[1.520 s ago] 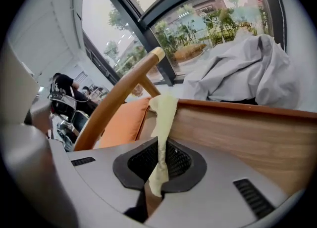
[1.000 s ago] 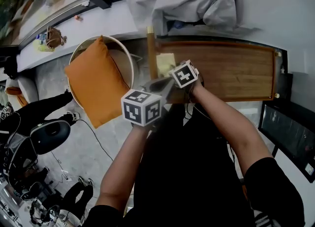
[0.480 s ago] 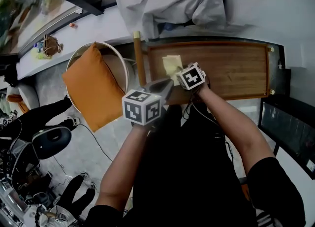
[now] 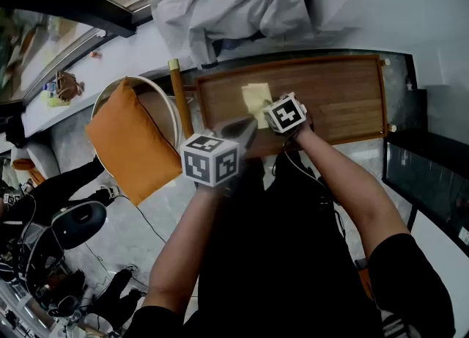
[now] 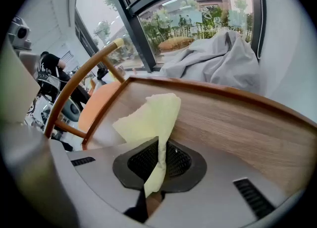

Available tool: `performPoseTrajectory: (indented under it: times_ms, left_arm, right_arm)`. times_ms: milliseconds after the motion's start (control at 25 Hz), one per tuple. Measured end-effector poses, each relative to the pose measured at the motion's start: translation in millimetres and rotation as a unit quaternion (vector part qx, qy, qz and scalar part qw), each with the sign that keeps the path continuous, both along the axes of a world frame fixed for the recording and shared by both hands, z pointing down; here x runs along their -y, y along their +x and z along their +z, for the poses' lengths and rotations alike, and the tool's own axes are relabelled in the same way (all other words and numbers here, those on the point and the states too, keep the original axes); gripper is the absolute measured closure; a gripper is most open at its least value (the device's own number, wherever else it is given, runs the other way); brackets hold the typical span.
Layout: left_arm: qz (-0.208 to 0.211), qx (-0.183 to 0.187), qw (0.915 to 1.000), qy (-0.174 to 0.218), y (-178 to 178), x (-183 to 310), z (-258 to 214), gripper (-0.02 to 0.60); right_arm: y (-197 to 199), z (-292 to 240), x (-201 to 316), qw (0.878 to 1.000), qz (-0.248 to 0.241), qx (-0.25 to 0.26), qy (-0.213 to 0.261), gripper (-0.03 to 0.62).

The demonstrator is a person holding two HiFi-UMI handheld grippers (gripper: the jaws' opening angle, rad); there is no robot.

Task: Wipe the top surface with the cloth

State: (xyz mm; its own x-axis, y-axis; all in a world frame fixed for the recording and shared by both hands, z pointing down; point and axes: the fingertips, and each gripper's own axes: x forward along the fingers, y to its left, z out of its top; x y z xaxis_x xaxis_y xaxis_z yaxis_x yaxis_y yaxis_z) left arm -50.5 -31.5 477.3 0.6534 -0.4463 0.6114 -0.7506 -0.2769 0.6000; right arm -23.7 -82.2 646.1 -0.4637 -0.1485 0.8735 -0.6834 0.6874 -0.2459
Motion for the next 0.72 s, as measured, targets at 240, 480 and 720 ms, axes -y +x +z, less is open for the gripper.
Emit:
performPoseTrajectory:
  times_ms: [240,480,720]
  left_arm:
    - [0.012,-0.001,0.9999,0.0,35.2,9.9,-0.9,0.574]
    - [0.02,0.001,0.9998,-0.005,62.5,17.5,3.8,0.574]
    - [0.025,0.0,0.9996,-0.01,88.9,27.3,5.4,0.574]
  right_arm:
    - [43.3,-1.1,8.7,1.0,0.006,-0.009,-0.006,0.562]
    - [76.0,-1.3,18.6,1.0,0.01,-0.002,-0.004,0.562]
    - [107.2,-4.8,26.6,1.0,0.01,-0.008,0.001,0.562]
